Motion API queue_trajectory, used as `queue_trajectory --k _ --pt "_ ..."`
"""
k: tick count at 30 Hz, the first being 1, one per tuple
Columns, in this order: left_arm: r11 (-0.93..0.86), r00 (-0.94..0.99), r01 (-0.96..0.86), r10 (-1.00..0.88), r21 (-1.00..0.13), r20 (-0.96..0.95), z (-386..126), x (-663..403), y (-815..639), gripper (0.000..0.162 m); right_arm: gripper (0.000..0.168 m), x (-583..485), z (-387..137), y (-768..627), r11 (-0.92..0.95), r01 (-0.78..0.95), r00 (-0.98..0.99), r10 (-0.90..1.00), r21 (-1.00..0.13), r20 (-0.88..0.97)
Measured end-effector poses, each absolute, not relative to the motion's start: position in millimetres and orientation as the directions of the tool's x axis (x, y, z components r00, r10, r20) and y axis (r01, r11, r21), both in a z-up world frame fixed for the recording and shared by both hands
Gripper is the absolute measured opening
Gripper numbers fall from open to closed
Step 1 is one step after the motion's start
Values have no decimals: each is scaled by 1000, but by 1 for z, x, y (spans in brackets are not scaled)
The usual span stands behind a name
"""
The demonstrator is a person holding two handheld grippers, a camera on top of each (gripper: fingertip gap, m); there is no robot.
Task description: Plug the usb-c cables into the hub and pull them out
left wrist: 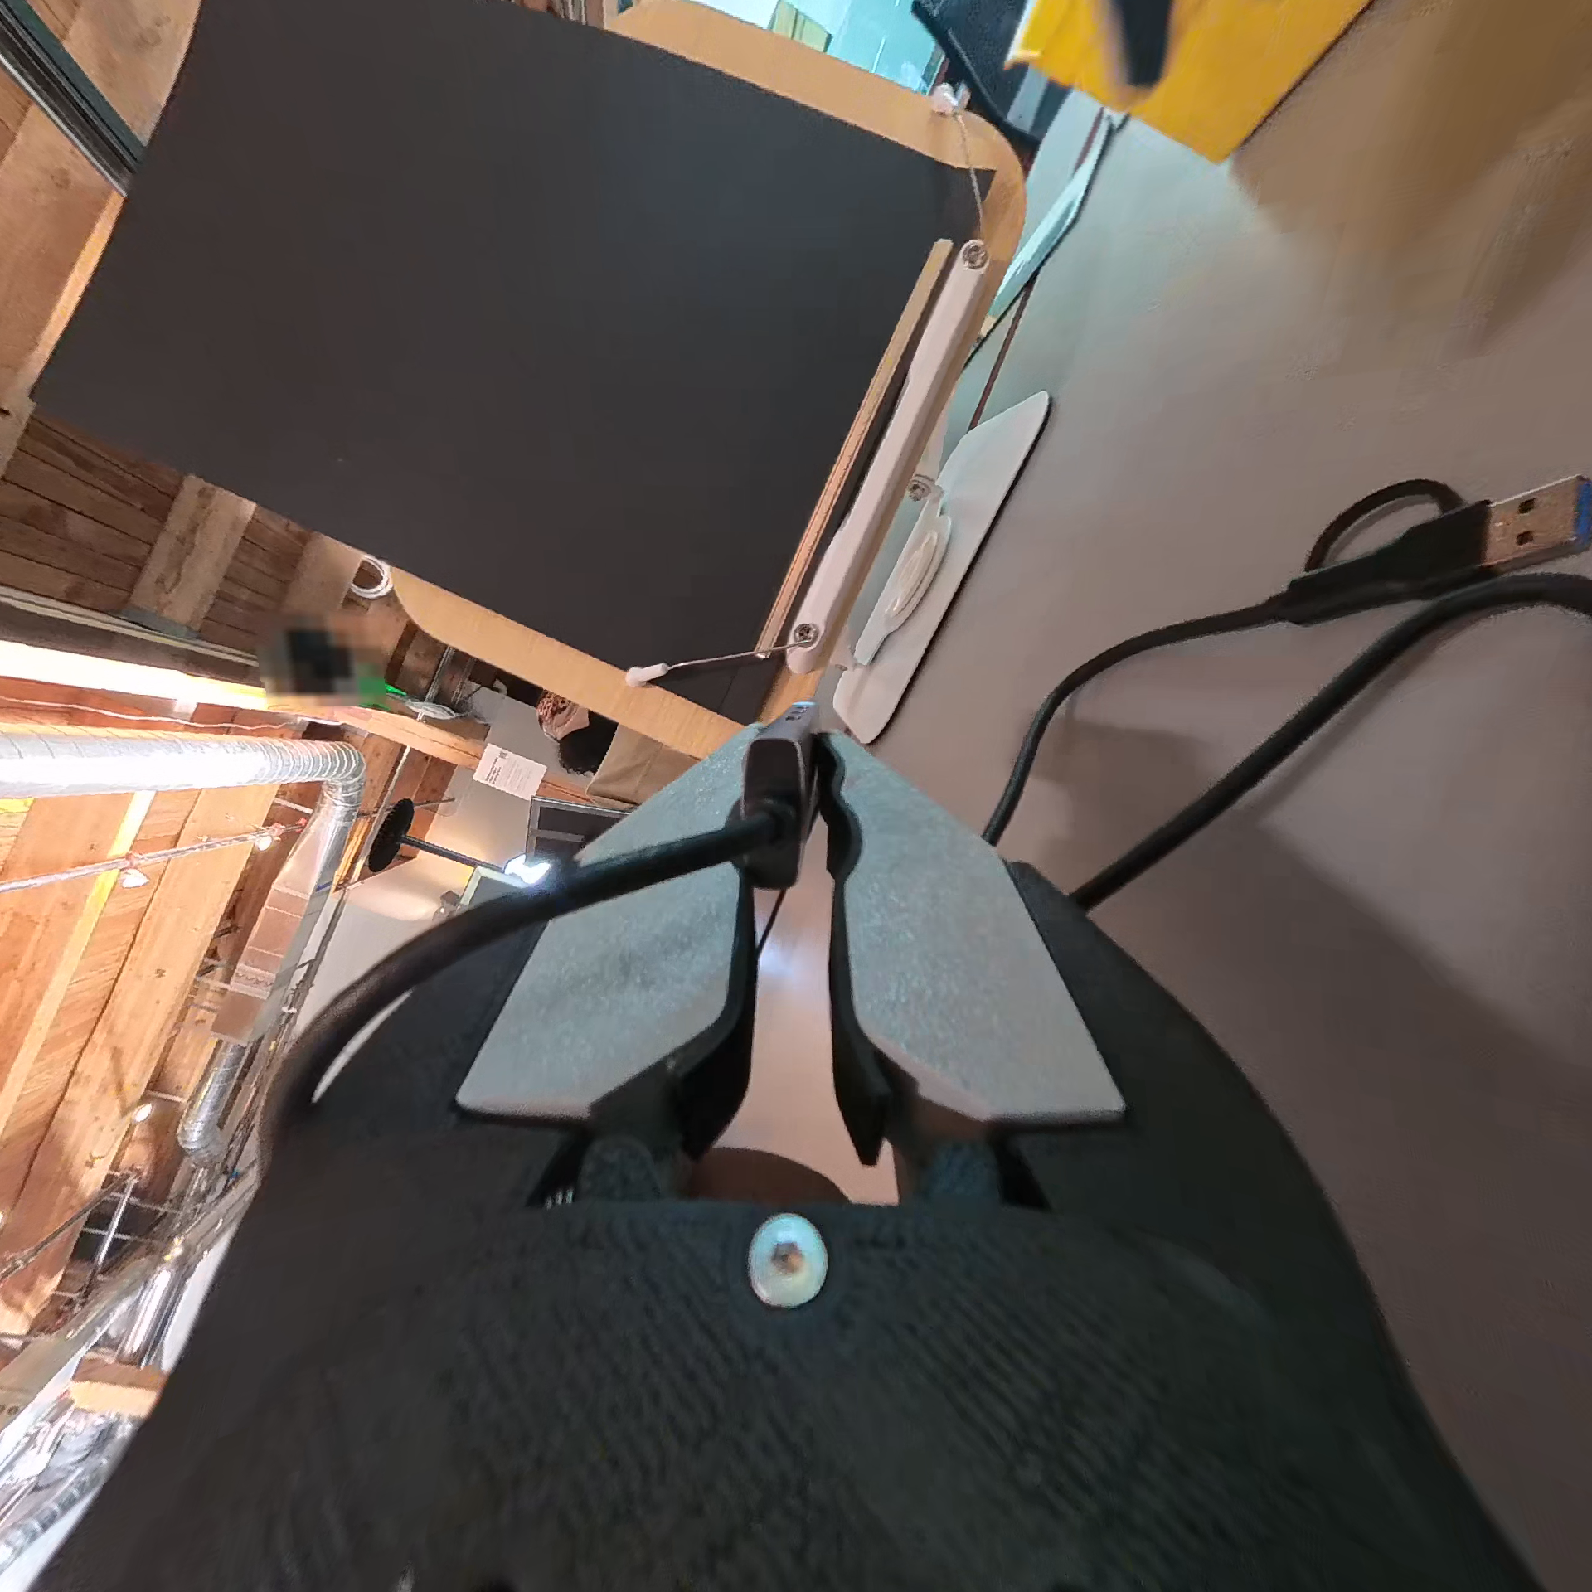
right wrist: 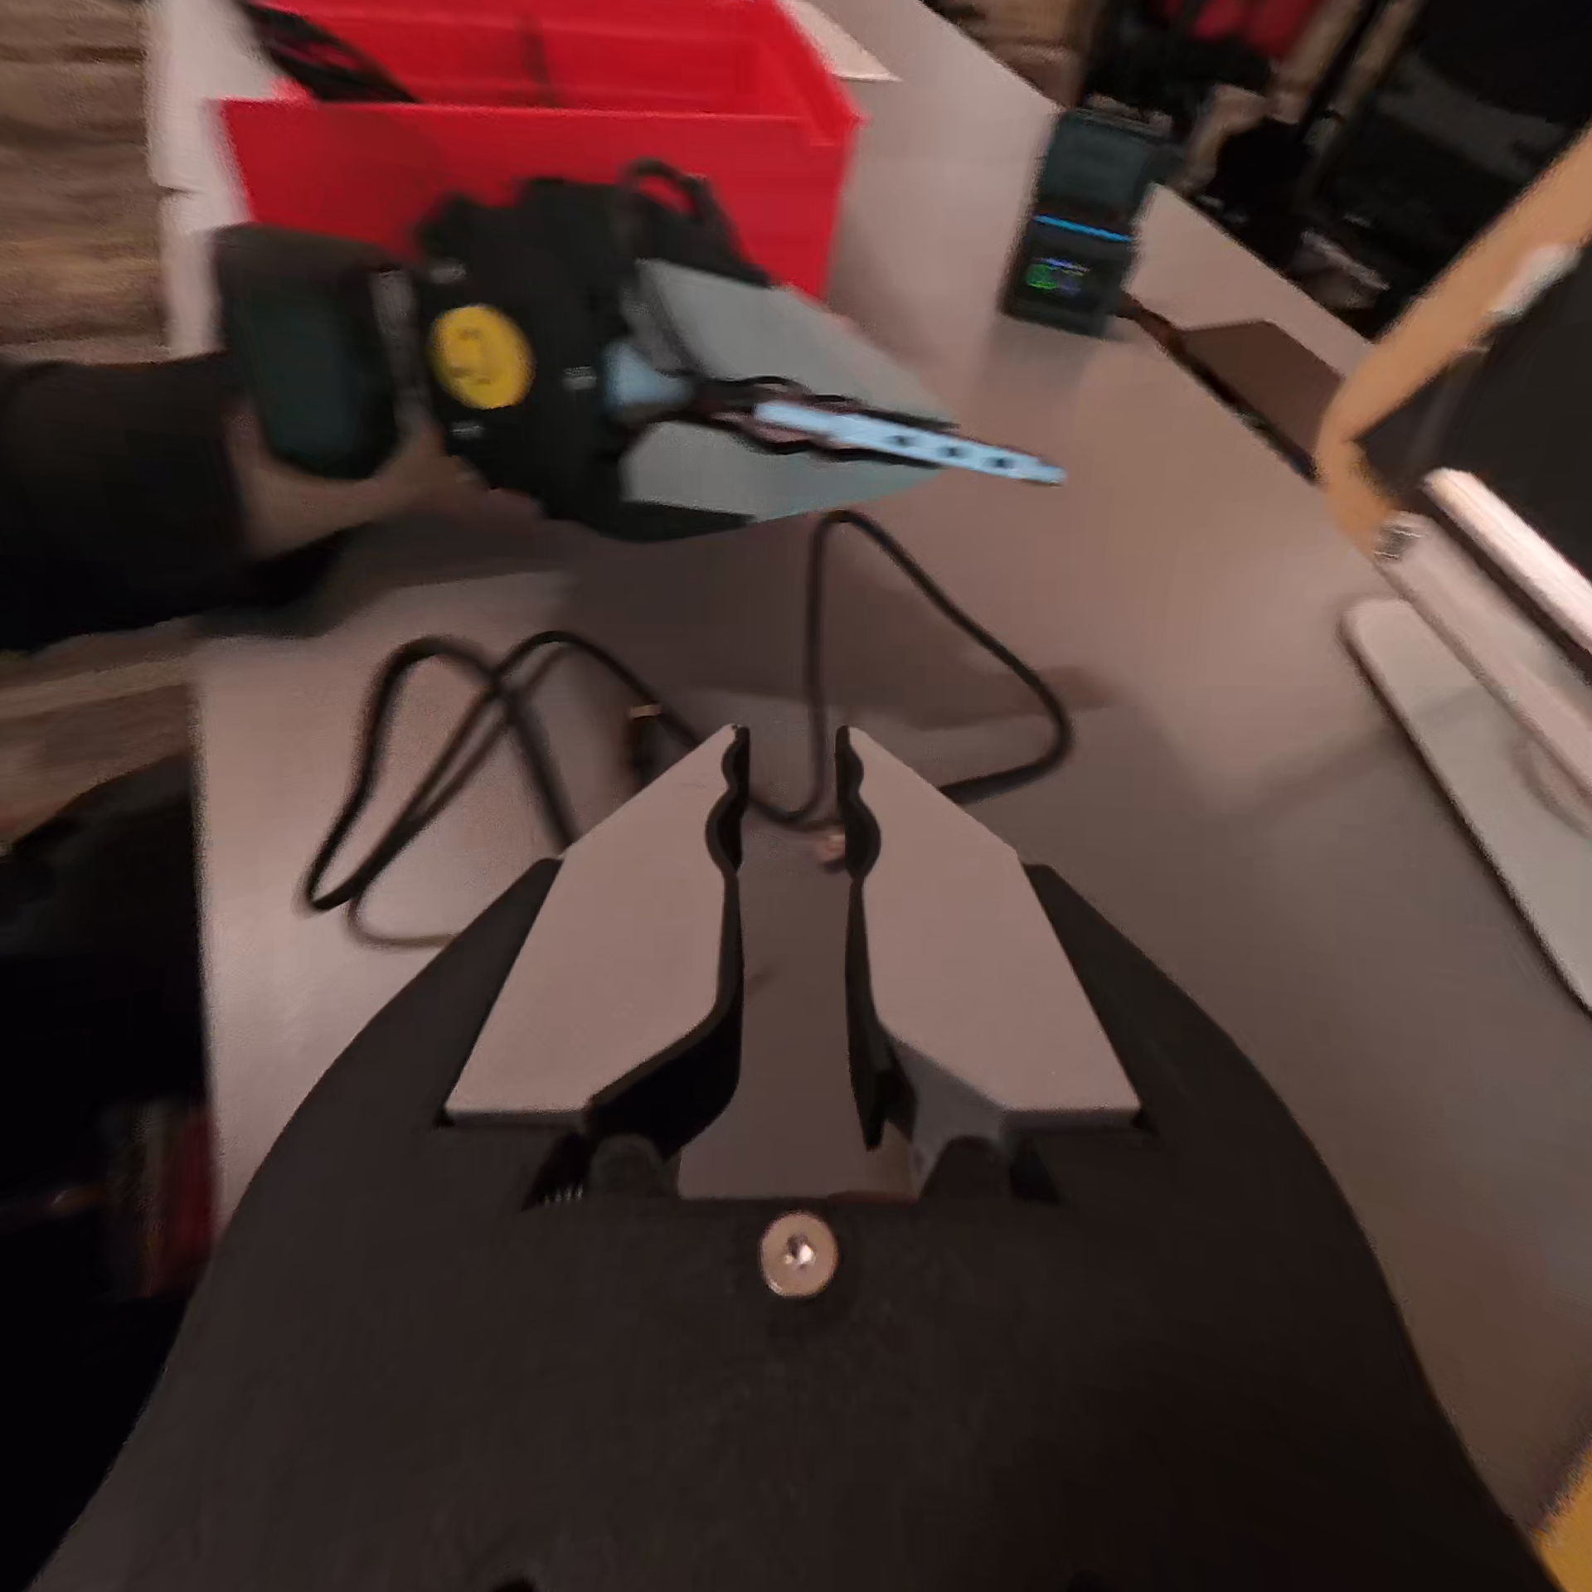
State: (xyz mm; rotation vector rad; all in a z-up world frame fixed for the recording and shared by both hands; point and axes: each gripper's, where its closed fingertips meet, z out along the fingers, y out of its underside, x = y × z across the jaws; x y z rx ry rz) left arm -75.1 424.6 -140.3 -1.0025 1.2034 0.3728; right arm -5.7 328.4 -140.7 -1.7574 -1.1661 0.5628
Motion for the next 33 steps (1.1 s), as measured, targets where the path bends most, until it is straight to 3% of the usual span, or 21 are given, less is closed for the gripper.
queue_trajectory --k 3,10,19,27,33 --pt "536 368 -716 -253 -446 -895 -140 -76 426 8 16 -7 -163 297 -119 517 330 941 -848 69" --pt "541 376 -708 -255 -454 -891 -138 -75 424 8 16 -7 -181 322 -234 584 433 900 -777 54" --pt "535 382 -706 -264 -464 -886 -139 -76 425 8 28 -69 -229 308 -98 795 190 978 -599 92" --pt "531 387 -707 -262 -467 -884 -136 -77 426 8 32 -84 -231 302 -126 767 219 973 -630 73" --pt "527 382 -712 -263 -464 -886 -138 -76 426 8 18 -79 -228 308 -70 796 234 952 -602 198"
